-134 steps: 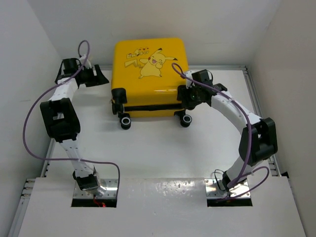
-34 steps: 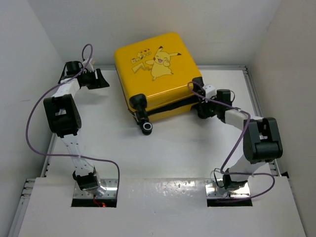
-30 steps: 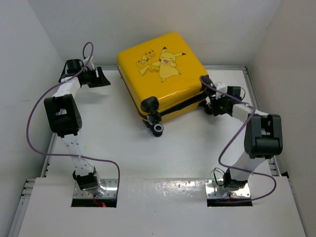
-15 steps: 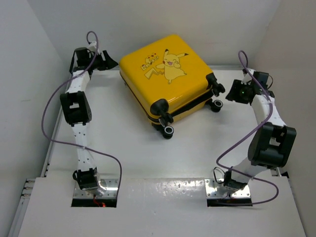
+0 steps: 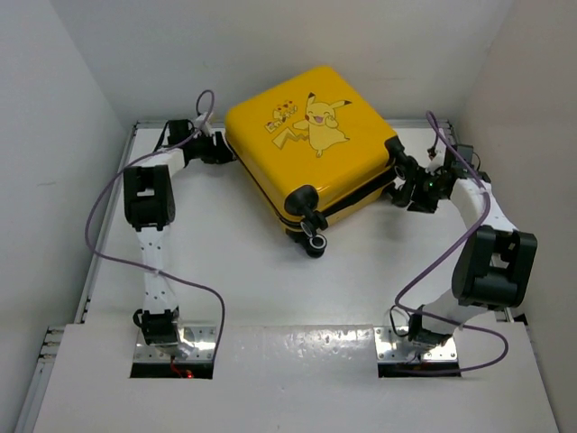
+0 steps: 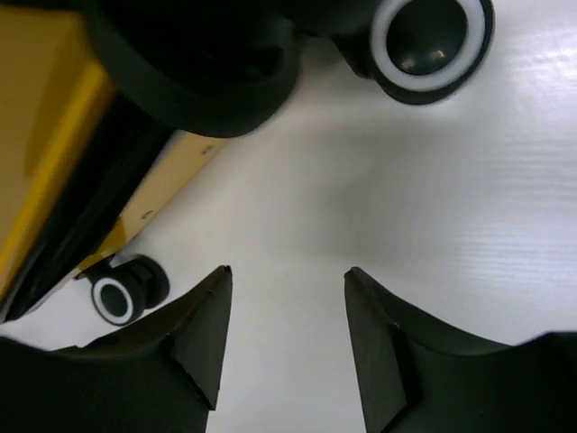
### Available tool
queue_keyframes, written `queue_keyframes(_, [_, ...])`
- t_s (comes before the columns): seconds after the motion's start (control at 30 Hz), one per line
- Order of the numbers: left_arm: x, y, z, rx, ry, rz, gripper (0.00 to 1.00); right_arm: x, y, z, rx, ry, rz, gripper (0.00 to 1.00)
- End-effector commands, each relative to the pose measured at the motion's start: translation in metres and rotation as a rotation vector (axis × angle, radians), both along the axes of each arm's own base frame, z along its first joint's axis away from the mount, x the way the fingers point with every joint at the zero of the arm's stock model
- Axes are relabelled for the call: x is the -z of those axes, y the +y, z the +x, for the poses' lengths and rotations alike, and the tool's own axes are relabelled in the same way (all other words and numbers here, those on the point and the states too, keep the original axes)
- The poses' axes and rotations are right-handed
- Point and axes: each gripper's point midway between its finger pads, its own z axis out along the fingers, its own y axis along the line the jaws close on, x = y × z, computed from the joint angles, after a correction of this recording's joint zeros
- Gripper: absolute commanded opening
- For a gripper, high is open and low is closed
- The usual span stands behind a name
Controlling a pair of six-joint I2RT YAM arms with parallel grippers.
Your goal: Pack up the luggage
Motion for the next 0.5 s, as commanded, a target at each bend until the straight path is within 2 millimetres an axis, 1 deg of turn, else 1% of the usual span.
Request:
queue_keyframes(0.0, [-0.063,-0.094,-0.087,0.392,-0.041,-0.081,0.55,0.007,-0.024,0.008,0.12,-0.02,-0.037,0.53])
queue_keyframes(0.03, [-0.067,-0.094,-0.094,0.4,-0.047,-0.072,0.55,0.011,-0.027,0.008,0.134,-0.014,-0.04,0.53])
queue_keyframes(0.07, [-0.081,-0.094,-0.102,0.424,-0.081,-0.06,0.55,0.02,-0.037,0.009,0.183,0.005,-0.041,0.54])
queue_keyframes(0.1, [-0.078,-0.097,-0.111,0.437,-0.068,-0.057,0.55,0.02,-0.041,0.015,0.201,-0.01,-0.041,0.54])
queue_keyframes(0.13, [-0.079,-0.097,-0.118,0.441,-0.055,-0.055,0.55,0.025,-0.042,0.019,0.225,0.001,-0.027,0.54])
queue_keyframes(0.17, [-0.081,-0.096,-0.121,0.445,-0.057,-0.051,0.55,0.028,-0.043,0.027,0.239,-0.003,-0.012,0.54])
queue_keyframes(0.2, [-0.082,-0.096,-0.124,0.451,-0.063,-0.044,0.55,0.027,-0.045,0.036,0.248,-0.024,-0.007,0.54])
queue_keyframes(0.23, [-0.08,-0.094,-0.128,0.448,-0.052,-0.034,0.55,0.027,-0.047,0.05,0.27,-0.044,0.011,0.55])
queue_keyframes(0.27, [-0.083,-0.093,-0.131,0.445,-0.043,-0.025,0.55,0.03,-0.047,0.062,0.287,-0.041,0.041,0.55])
queue_keyframes(0.3, [-0.076,-0.079,-0.126,0.402,-0.031,-0.003,0.55,0.022,-0.05,0.077,0.297,-0.072,0.051,0.55])
queue_keyframes(0.33, [-0.082,-0.069,-0.123,0.361,-0.019,-0.005,0.54,0.039,-0.05,0.083,0.307,-0.032,0.066,0.55])
queue_keyframes(0.37, [-0.087,-0.057,-0.115,0.312,-0.026,-0.012,0.54,0.029,-0.053,0.096,0.312,-0.06,0.074,0.55])
queue_keyframes(0.4, [-0.092,-0.046,-0.109,0.246,0.017,-0.058,0.54,0.029,-0.051,0.101,0.327,-0.053,0.092,0.55])
queue_keyframes(0.43, [-0.095,-0.015,-0.095,0.147,0.014,-0.06,0.54,0.03,-0.05,0.106,0.324,-0.039,0.112,0.55])
queue_keyframes(0.47, [-0.112,-0.001,-0.077,0.108,-0.064,-0.069,0.54,0.025,-0.049,0.11,0.321,-0.047,0.129,0.55])
